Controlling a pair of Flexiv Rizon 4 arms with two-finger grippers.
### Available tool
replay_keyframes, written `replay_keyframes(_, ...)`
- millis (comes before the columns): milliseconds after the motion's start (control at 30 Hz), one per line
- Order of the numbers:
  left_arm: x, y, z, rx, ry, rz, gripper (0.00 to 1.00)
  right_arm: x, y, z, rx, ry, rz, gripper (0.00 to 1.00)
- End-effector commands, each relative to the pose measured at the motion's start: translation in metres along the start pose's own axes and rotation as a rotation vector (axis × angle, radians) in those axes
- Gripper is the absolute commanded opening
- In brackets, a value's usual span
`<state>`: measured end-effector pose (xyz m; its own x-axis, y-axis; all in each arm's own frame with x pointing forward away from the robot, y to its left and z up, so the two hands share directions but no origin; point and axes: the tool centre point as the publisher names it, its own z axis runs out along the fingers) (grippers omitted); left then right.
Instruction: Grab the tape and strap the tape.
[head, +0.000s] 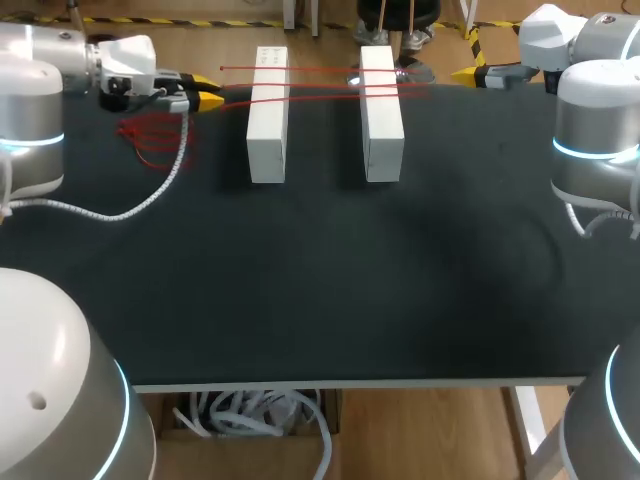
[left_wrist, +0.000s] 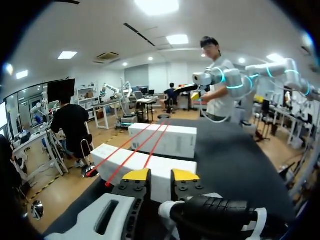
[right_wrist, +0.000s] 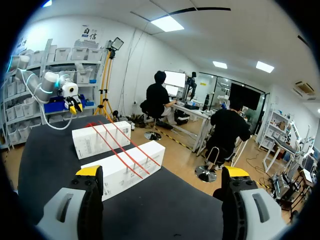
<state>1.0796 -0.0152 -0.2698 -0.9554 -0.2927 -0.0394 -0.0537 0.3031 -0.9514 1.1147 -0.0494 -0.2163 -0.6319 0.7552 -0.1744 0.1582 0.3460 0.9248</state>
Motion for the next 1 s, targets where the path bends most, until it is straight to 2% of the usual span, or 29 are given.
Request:
replay_keyframes(33, -0.005, 0.005, 0.005, -0.004, 0.019, 0.007, 0.16, 0.0, 0.0, 0.0, -0.001, 0.001, 0.0, 1.0)
replay_keyframes(100, -0.006, 0.005, 0.006, -0.004, 0.023, 0.005, 0.2, 0.0, 0.0, 0.0, -0.001, 0.001, 0.0, 1.0)
replay_keyframes(133, -0.006, 0.006, 0.007, -0.007, 0.024, 0.007, 0.27, 0.0, 0.0, 0.0, -0.001, 0.001, 0.0, 1.0)
replay_keyframes(267, -0.007, 0.009, 0.01, -0.009, 0.022, 0.012, 0.21, 0.0, 0.0, 0.0, -0.001, 0.001, 0.0, 1.0)
replay_keyframes(367, -0.008, 0.01, 0.011, -0.011, 0.021, 0.013, 0.24, 0.0, 0.0, 0.0, -0.001, 0.001, 0.0, 1.0)
replay_keyframes(467, -0.009, 0.012, 0.014, -0.01, 0.023, 0.01, 0.17, 0.0, 0.0, 0.0, -0.001, 0.001, 0.0, 1.0)
replay_keyframes(833, -0.016, 0.018, 0.021, -0.012, 0.022, 0.01, 0.27, 0.0, 0.0, 0.0, -0.001, 0.001, 0.0, 1.0)
replay_keyframes(933, -0.018, 0.021, 0.025, -0.011, 0.021, 0.001, 0.25, 0.0, 0.0, 0.0, -0.001, 0.001, 0.0, 1.0)
replay_keyframes(1000, -0.019, 0.022, 0.028, -0.009, 0.023, -0.002, 0.14, 0.0, 0.0, 0.0, -0.001, 0.001, 0.0, 1.0)
